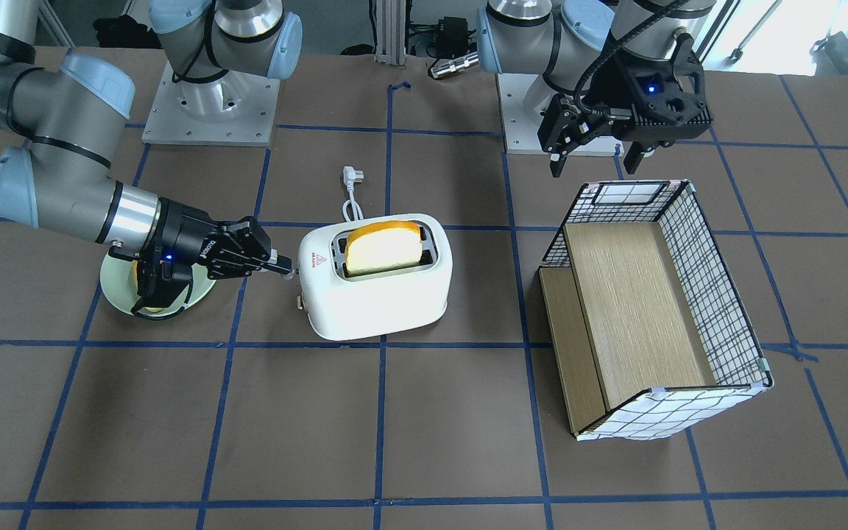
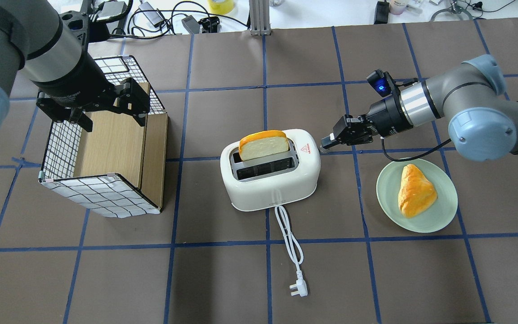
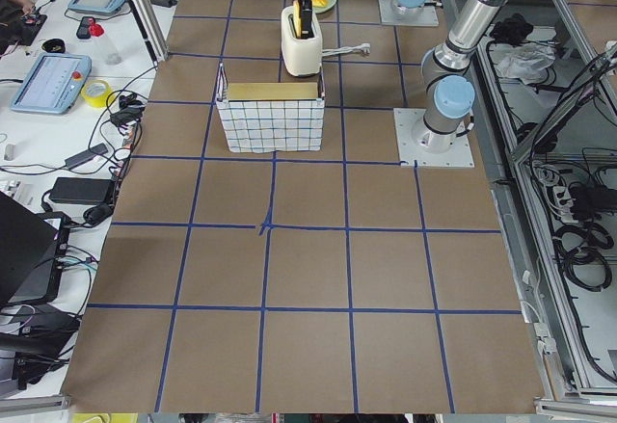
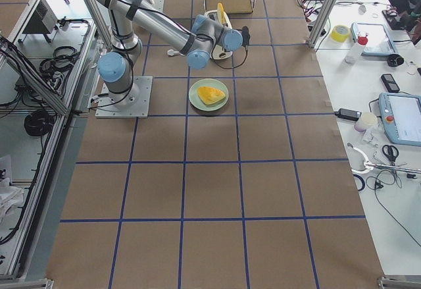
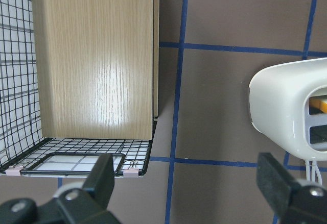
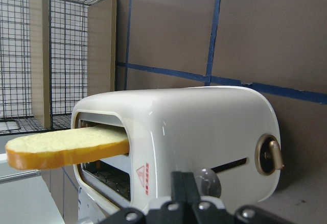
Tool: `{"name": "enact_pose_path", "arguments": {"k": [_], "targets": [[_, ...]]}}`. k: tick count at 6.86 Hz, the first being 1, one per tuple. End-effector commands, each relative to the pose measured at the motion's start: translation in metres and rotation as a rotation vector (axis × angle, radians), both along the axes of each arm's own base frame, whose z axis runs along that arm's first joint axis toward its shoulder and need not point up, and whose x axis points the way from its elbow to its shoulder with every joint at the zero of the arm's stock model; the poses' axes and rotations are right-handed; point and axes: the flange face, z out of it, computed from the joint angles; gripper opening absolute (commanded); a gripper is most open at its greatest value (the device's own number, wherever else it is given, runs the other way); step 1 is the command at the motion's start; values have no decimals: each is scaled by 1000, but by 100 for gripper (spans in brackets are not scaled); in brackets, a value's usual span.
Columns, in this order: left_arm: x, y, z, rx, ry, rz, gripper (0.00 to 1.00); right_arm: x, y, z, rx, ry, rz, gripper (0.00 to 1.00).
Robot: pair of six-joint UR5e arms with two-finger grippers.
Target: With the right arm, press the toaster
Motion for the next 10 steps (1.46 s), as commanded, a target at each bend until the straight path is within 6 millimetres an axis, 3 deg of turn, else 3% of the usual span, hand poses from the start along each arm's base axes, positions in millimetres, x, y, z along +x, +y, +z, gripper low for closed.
{"name": "enact_pose_path", "arguments": {"k": [1,6,10], "targets": [[0,0,0,0,1,0,100,-1,-4,-11,-7,-1,9,0],[0,0,0,0,1,0,100,-4,-12,-40,-55,10,57,0],[0,0,0,0,1,0,100,-2,-5,-49,-71,16,61,0]]}}
